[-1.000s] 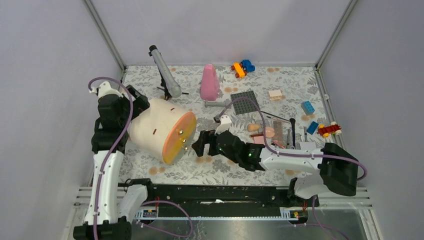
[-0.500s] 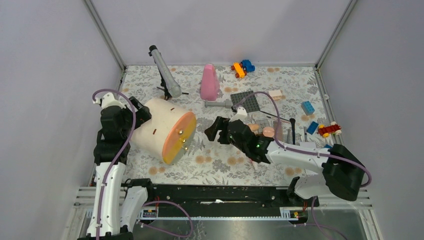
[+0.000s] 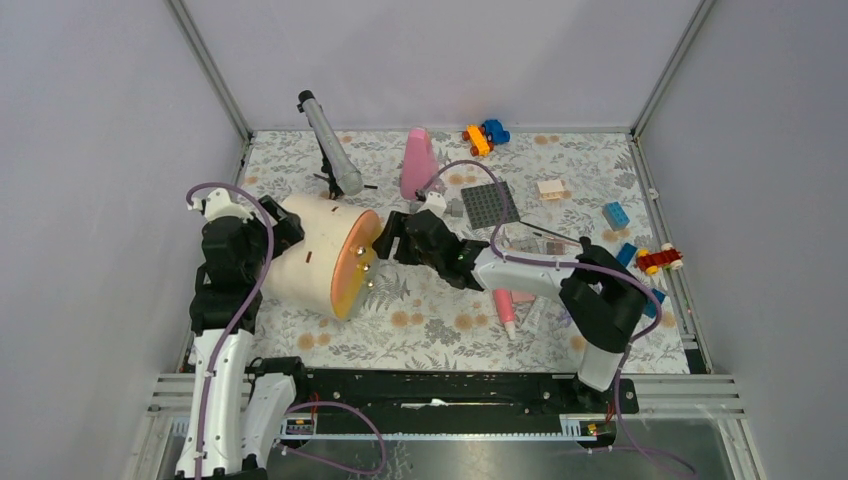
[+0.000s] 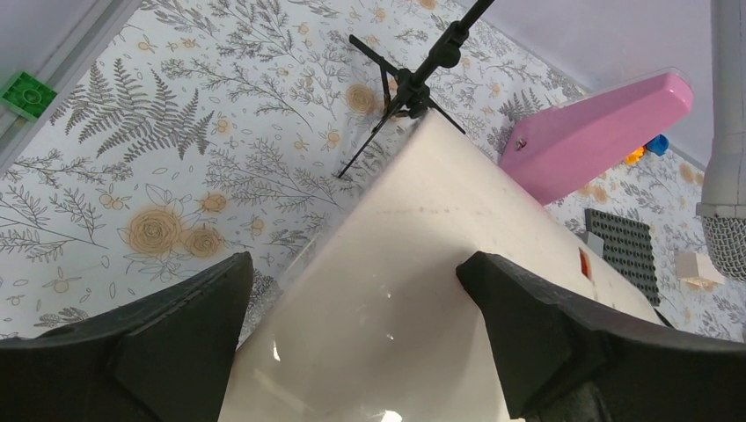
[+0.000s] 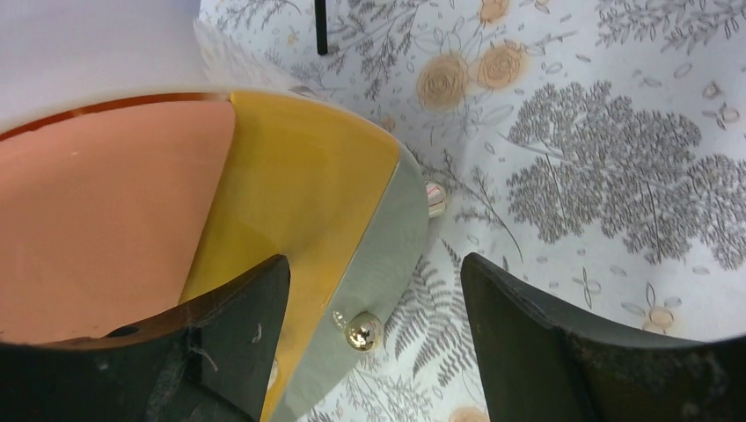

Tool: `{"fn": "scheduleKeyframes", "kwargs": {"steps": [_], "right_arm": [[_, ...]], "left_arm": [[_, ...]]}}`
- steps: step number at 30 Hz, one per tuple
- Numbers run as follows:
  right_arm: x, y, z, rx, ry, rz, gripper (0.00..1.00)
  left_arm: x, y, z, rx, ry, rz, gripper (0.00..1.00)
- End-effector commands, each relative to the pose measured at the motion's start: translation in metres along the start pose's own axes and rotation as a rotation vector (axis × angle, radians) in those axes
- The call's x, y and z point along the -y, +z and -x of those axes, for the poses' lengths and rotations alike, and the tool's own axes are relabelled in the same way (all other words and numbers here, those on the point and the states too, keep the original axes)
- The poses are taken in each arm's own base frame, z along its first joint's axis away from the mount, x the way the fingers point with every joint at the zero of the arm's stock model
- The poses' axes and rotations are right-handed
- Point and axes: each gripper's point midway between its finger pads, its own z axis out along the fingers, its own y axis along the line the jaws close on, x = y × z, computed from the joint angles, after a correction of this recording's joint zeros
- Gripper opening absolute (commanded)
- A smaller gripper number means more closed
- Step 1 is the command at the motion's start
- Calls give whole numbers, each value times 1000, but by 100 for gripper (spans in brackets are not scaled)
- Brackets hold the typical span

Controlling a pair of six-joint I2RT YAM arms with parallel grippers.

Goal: Organize the makeup
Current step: Move the storage box to the center of the board.

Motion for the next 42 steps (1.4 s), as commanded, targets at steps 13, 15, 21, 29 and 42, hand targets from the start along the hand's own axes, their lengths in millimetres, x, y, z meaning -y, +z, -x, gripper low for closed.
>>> {"fn": "scheduleKeyframes", "kwargs": {"steps": [13,15,21,29,42], "right_arm": [[36,-18,38,62,13,-28,84],[42,-31,40,57,-2,-15,84],[-4,-57,39,-5,-56,221,85],[-56,-46,48,-17,62,381,87],[-84,-17,49,-33,88,422,86]], "left_arm": [[-2,-3,-23,-43,29,-11,99],[-1,-3,-23,-44,28,-12,99],[2,-3,-24,-43,28,-27,99],[5,-4,-25,-44,30,-41,99],[4,-3,-26,-48,32,-39,99]]}}
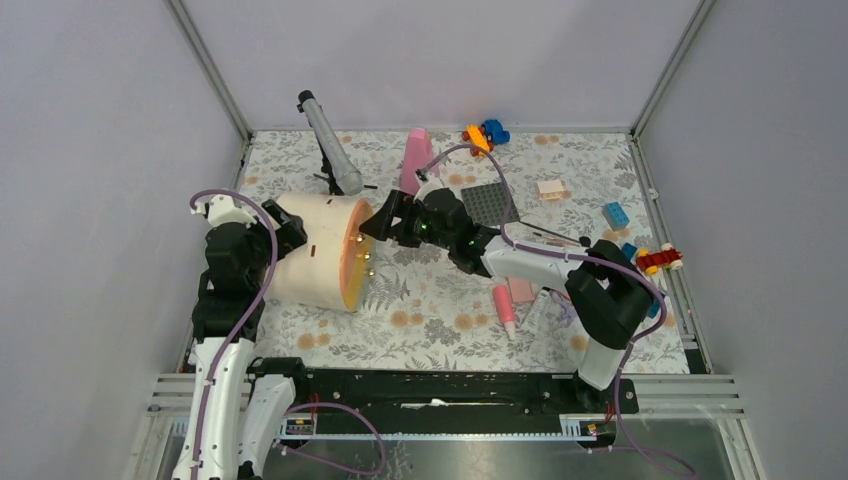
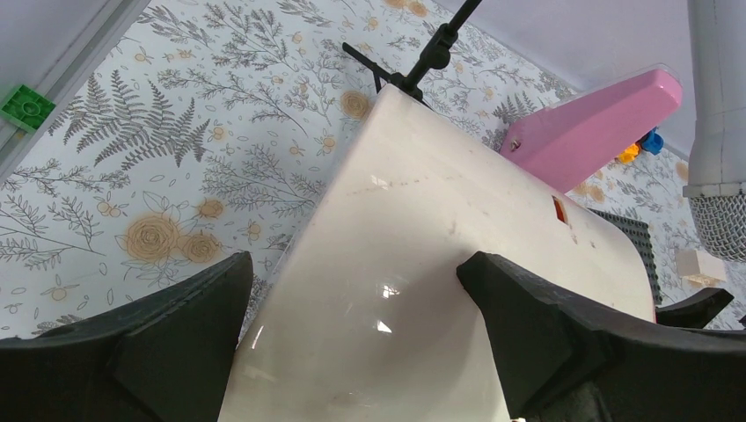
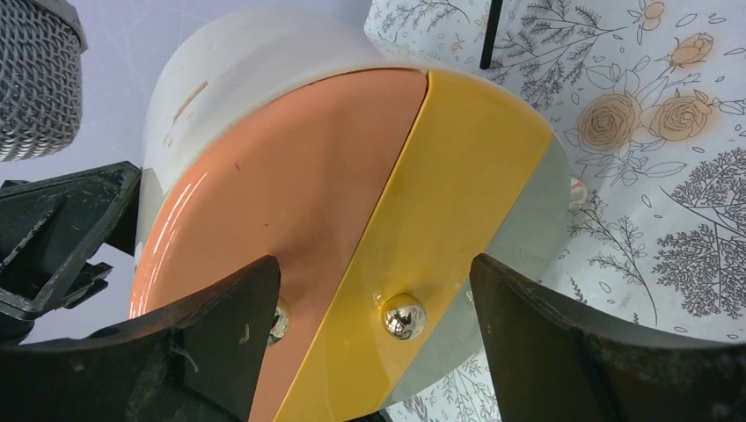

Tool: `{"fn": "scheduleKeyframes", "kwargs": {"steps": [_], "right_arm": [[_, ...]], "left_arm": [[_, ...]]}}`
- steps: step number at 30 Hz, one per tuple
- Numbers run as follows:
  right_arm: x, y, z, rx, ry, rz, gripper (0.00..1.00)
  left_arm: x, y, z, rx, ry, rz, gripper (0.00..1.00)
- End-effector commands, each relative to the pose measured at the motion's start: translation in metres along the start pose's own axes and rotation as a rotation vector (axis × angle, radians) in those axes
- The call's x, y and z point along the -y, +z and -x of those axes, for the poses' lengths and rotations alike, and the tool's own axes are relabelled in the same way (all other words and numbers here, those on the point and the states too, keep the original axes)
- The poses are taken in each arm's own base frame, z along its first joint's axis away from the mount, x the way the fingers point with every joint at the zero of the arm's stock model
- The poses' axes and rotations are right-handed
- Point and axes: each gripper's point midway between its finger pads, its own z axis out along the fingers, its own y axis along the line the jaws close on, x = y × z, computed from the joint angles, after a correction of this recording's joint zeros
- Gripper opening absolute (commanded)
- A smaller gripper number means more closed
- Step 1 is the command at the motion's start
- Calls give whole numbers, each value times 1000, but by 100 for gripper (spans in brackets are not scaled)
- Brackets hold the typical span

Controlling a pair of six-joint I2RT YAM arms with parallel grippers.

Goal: Organize the makeup
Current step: Move the storage box to the center of the board.

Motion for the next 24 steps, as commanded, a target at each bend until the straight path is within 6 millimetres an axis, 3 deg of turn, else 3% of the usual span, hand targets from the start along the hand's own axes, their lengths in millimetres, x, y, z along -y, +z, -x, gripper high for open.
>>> {"fn": "scheduleKeyframes", "kwargs": {"steps": [1,5,10,14,24], "right_arm": [[-29,-4,10,33,-15,78,87],[-13,-12,2,22,-18,27,87],[32,-24,-15,27,39,-118,87],[54,-23,-27,11,63,-171,87],[37,35,-8,12,69,-158,87]], "left_arm": [[1,0,-23,-81,8,-22,99],[1,0,-23,-79,7,-20,99],[1,0,-22,-76,5,-17,99],[1,0,-22,-76,5,-18,99],[6,0,-26,-90,18,-41,99]]}}
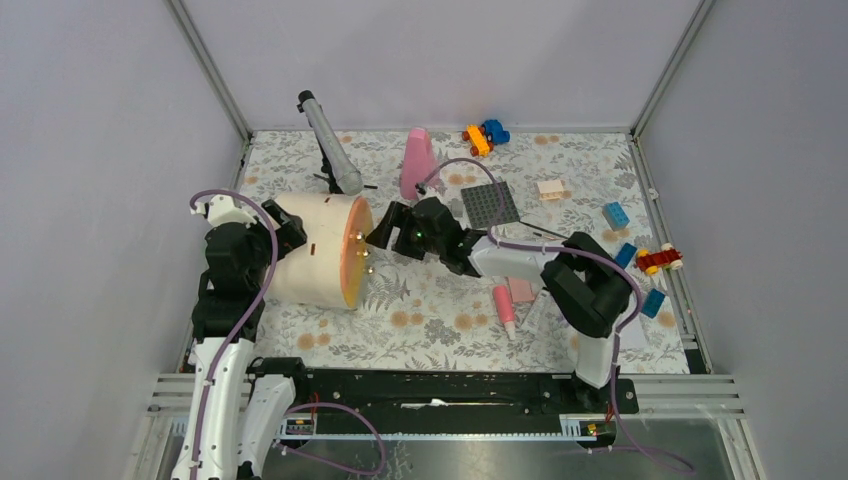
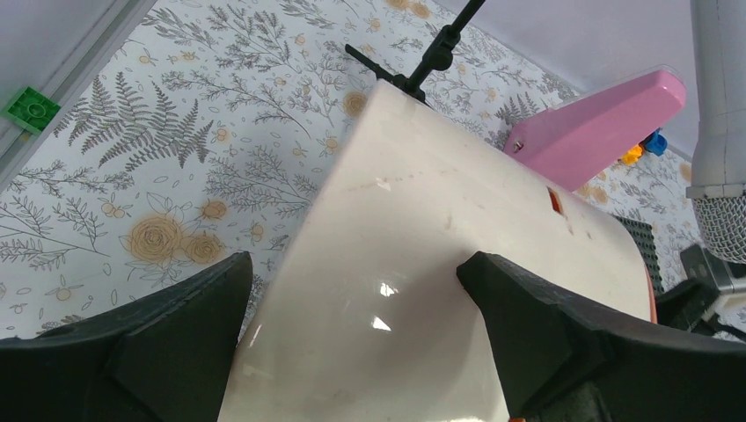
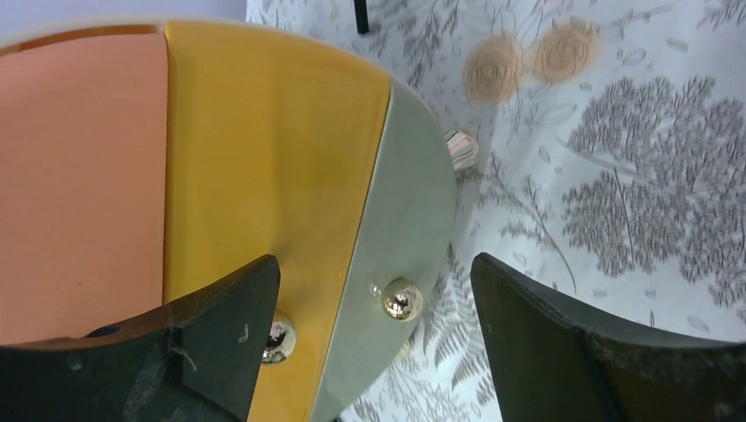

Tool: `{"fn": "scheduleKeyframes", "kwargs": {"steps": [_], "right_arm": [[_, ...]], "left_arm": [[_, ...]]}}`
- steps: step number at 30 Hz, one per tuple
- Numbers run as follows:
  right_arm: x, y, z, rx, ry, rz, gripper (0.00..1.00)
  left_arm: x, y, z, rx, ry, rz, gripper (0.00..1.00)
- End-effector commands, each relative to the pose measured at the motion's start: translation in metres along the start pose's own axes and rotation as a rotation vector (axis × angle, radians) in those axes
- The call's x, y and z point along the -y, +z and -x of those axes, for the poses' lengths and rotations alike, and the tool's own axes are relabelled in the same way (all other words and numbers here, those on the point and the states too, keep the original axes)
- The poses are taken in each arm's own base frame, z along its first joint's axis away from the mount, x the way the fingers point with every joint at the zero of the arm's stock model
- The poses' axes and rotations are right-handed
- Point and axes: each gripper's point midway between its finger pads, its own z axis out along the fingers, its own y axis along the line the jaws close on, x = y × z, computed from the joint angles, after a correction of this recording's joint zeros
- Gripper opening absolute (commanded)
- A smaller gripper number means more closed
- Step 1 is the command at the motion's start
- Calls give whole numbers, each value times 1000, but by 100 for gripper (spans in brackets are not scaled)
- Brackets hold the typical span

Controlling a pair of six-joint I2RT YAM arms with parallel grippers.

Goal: Organize the makeup
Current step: Move the storage box to the center of the board.

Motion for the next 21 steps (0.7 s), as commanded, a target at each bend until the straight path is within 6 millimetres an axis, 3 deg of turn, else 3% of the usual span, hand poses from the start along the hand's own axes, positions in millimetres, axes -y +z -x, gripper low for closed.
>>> {"fn": "scheduleKeyframes", "kwargs": {"steps": [1,6,10,13,17,19,21], "right_arm": [[-35,19,27,63,2,39,88],[-40,41,32,45,1,52,88],[-37,45,35,36,-16,36,88],[-20,34,35,54,-27,-10,88],[19,18,30,55,17,-65,88],[40,12,21,33,47,-72,87],[48,9,14,11,67,-55,86]], "left_arm": [[6,0,-27,-94,19,-41,99],[10,2,-31,-113,28,-57,99],[10,0,-30,-105,30,-55,99],[10,-1,-29,-100,29,-53,99],[12,0,-30,-106,28,-62,99],[15,1,-32,-118,32,-81,99],[17,3,-34,-127,38,-95,99]]}}
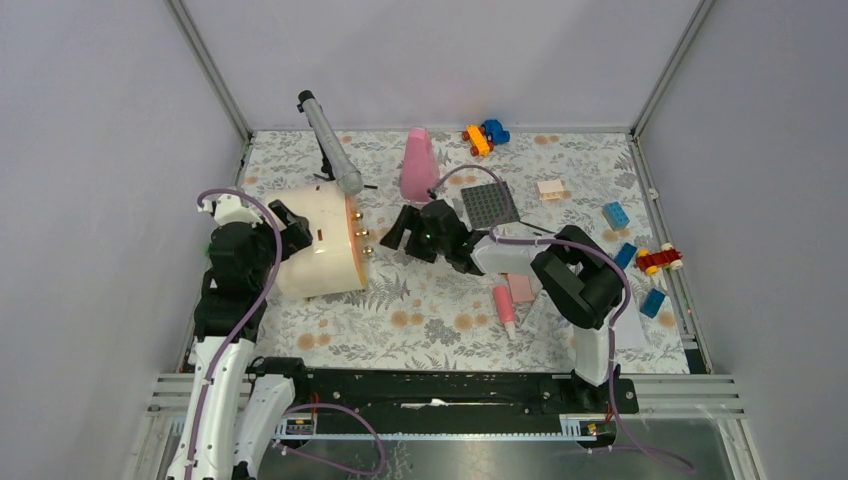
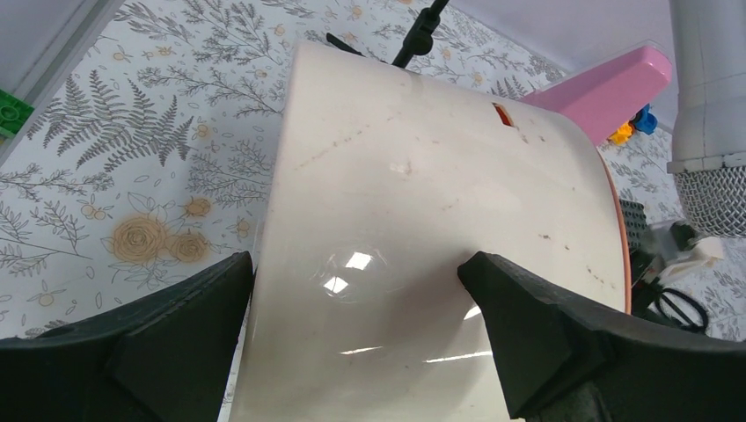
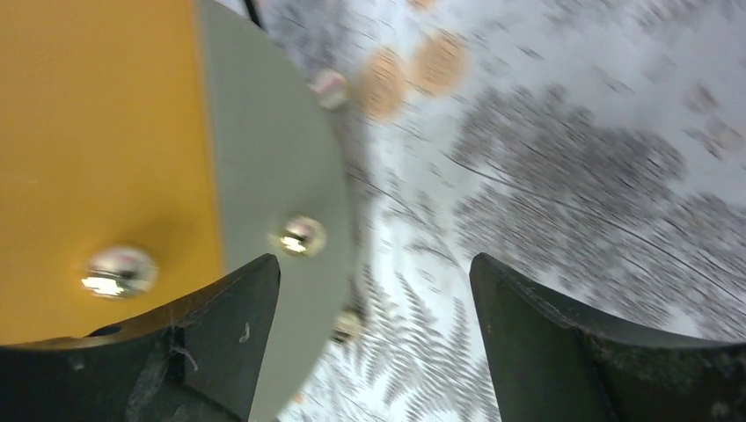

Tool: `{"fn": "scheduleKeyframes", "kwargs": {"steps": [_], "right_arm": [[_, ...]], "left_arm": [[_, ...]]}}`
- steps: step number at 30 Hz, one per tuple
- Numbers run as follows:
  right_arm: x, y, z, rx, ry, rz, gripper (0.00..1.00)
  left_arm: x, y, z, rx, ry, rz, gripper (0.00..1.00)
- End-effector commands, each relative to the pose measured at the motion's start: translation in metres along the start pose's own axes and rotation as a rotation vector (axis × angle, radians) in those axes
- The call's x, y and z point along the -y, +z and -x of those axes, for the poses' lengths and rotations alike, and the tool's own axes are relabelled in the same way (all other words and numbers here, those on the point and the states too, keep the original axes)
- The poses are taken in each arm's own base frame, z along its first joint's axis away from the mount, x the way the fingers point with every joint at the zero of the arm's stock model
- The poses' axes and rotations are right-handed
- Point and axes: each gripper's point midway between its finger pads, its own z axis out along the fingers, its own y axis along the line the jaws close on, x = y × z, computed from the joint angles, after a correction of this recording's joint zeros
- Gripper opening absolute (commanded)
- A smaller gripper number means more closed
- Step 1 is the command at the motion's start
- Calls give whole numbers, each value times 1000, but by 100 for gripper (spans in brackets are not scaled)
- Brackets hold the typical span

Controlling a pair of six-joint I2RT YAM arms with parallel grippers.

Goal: Organize the makeup
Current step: Move the storage box to the center of the board.

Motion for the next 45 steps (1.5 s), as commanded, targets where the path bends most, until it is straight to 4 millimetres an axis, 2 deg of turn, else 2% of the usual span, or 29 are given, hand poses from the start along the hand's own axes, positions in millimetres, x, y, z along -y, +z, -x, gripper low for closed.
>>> {"fn": "scheduleKeyframes", "kwargs": {"steps": [1,6,13,21,26,30,35,39,45], "right_arm": [[8,-14,-7,-32,43,66,84],[-8,-17,-38,-129,71,218,75],[-41,-32,-72,-149,33,302,75],[-58,-51,-110,-158,12,310,76],[-69,-50,-122,-173,0,323,76],[-70,-54,-119,-137,-10,302,76],[-45,-67,-99,-45,-50,170,77],[-25,-86,-86,11,-78,75,77],[-15,-105,-62,90,-110,29,82]], "left_arm": [[13,4,-31,-120,14,-87,99],[17,6,-34,-136,18,-113,99],[22,7,-37,-155,24,-138,99],[22,9,-40,-165,25,-140,99],[22,8,-39,-162,27,-145,99],[21,8,-39,-160,28,-141,99],[10,8,-35,-140,21,-69,99],[-6,4,-17,-77,7,37,99],[6,-7,22,17,-32,30,99]]}}
